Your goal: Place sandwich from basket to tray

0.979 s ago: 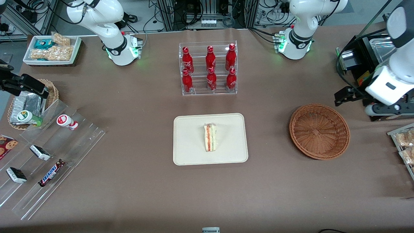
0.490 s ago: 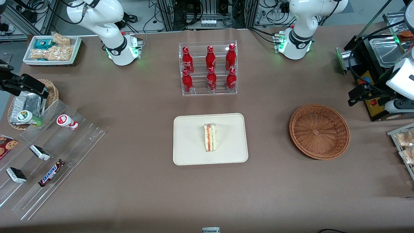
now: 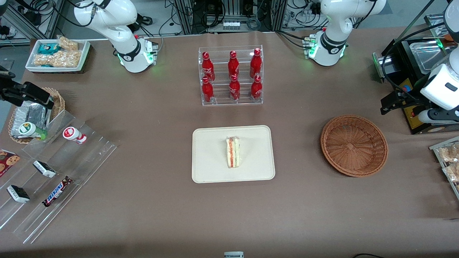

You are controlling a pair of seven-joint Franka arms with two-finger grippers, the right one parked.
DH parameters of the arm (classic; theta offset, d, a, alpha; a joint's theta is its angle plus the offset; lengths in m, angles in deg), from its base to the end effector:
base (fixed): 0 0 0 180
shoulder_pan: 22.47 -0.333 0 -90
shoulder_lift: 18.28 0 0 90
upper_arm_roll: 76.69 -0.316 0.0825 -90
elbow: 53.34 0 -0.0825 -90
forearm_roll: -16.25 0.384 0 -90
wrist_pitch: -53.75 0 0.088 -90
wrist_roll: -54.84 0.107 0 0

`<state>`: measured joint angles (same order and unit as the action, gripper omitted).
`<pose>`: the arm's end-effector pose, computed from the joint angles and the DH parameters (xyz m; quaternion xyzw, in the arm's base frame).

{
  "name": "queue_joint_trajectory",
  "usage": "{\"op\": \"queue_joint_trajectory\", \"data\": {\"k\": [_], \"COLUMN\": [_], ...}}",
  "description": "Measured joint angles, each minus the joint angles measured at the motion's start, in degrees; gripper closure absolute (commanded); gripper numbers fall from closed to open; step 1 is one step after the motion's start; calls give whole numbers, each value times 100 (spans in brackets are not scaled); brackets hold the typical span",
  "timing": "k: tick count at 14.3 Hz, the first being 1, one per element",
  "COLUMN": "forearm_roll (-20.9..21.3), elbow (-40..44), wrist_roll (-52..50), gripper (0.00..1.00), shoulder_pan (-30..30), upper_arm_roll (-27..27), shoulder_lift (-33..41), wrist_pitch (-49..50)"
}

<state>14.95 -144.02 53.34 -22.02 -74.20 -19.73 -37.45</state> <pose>0.5627 -0.0310 0.6066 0.9998 -0.0122 -0.0086 0.0116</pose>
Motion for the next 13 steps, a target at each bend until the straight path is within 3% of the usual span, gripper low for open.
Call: {"op": "queue_joint_trajectory", "data": {"k": [13], "forearm_roll": [-32], "elbow": [-14], "wrist_roll": [0], "gripper": [0], "shoulder_pan": [21], "upper_arm_roll": [62], "shoulder_lift": [-20], "wrist_pitch": [28]}}
